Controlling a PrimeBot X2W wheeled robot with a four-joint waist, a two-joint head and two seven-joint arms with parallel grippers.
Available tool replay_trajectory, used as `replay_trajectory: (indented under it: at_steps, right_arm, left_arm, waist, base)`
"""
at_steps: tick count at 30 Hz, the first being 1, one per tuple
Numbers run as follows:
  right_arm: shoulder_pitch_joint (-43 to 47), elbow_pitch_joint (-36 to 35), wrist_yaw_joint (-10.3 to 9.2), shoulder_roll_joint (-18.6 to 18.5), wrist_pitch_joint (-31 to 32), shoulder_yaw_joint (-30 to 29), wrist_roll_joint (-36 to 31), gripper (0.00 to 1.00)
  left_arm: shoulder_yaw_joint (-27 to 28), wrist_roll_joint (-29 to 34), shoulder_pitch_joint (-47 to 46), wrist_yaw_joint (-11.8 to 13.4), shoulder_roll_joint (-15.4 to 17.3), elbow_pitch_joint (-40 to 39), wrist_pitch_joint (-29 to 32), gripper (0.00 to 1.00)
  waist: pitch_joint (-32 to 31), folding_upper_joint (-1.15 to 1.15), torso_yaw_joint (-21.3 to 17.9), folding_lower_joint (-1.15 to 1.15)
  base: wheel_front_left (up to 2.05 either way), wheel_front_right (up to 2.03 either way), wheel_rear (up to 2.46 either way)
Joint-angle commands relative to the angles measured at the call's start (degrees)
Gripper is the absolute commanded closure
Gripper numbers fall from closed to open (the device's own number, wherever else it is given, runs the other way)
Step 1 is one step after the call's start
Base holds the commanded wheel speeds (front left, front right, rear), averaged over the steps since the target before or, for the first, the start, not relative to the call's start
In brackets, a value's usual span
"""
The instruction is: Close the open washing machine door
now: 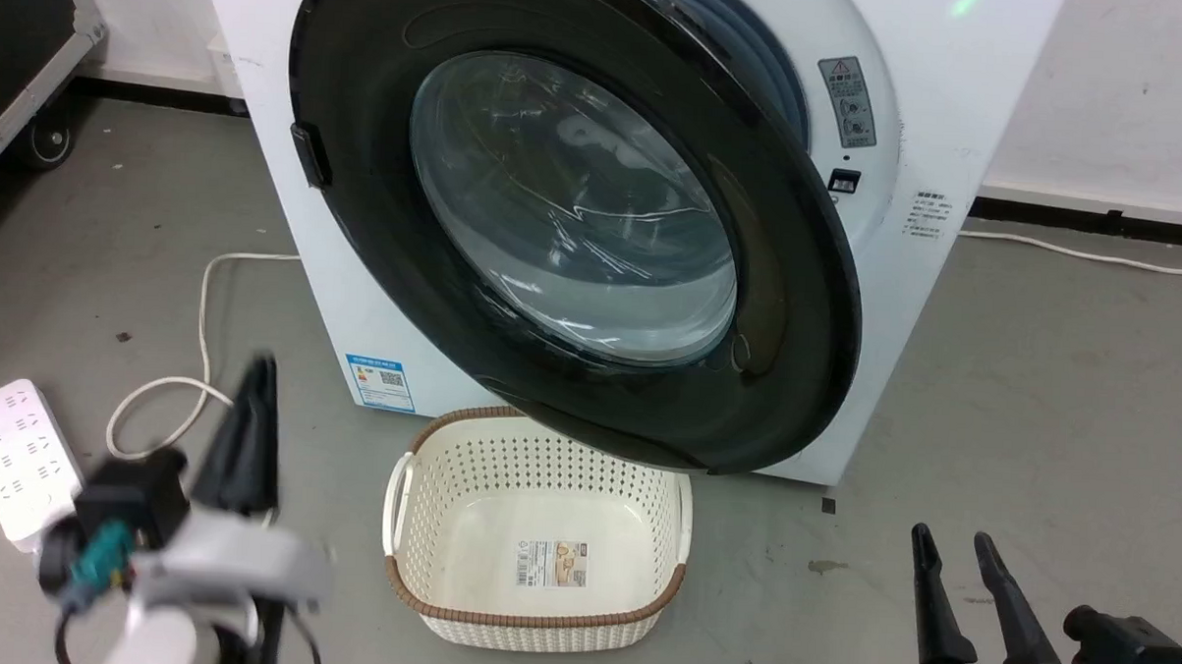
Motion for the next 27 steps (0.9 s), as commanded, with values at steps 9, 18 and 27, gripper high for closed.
replay_trajectory:
  at_steps: [9, 18, 27]
  right_arm:
    - [1.14, 0.34, 0.06, -0.03, -0.25, 0.58, 0.56, 0.00]
    - [0.89, -0.13, 0.06, -0.03, -0.25, -0.03, -2.28, 0.00]
    - [-2.39, -2.07, 0.06, -0.03, 0.21, 1.45, -10.75, 1.00]
  left_arm:
    - [1.98, -0.37, 8.26, -2.64, -4.26, 0.74, -0.24, 0.00]
    - [4.45, 0.74, 9.75, -3.67, -6.33, 1.01, -0.25, 0.00]
    - [5.41, 2.16, 9.12, -4.84, -7.97, 0.74, -0.25, 0.00]
  waist:
    - [-0.48, 0.00, 0.28, 0.00]
    - [-0.48, 0.00, 0.82, 0.00]
    - [1.05, 0.00, 1.51, 0.00]
  base:
    - [0.00, 0.00, 0.00]
    - [0.00, 0.00, 0.00]
    - [0.00, 0.00, 0.00]
